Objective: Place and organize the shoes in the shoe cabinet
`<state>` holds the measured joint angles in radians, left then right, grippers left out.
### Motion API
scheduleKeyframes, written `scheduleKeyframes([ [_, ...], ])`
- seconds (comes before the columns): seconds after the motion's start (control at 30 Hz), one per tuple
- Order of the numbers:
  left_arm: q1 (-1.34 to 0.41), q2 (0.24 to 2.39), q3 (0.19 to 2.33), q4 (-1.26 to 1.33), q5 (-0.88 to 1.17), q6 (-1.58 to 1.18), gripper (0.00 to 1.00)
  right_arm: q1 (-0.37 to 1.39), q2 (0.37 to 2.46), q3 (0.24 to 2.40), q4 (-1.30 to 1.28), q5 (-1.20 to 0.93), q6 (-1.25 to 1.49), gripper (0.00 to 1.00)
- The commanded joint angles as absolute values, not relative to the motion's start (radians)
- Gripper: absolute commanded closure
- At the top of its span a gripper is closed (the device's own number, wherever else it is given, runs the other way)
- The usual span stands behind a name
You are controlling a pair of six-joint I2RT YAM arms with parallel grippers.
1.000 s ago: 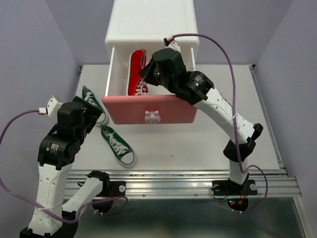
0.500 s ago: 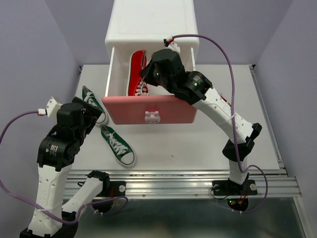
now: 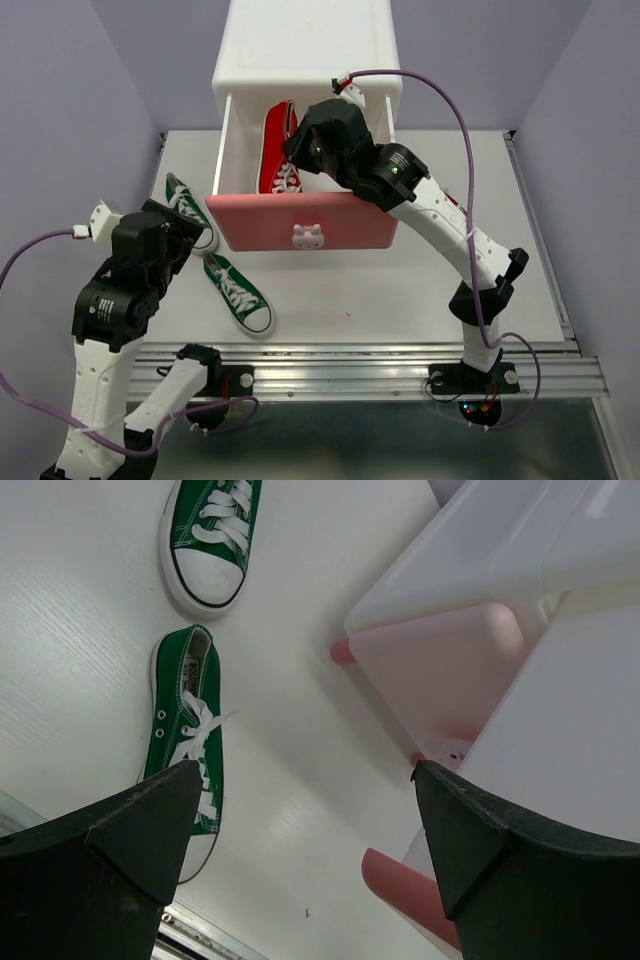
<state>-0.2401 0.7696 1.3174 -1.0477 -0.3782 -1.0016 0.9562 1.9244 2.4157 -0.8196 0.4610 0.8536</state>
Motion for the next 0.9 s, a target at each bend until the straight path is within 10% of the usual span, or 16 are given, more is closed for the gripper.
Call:
scheduleKeyframes([
  [0.0,-0.238,0.758,1.319,-1.065,-0.414,-1.017,0.01,0.966,1.894,2.445,-0.775,0.459,0.871,0.74],
  [0.87,-0.238,0.736,1.321,-1.081,-0.425,-1.023,0.01,0.966,1.902,2.413,-0.726,0.5,0.856,0.6],
])
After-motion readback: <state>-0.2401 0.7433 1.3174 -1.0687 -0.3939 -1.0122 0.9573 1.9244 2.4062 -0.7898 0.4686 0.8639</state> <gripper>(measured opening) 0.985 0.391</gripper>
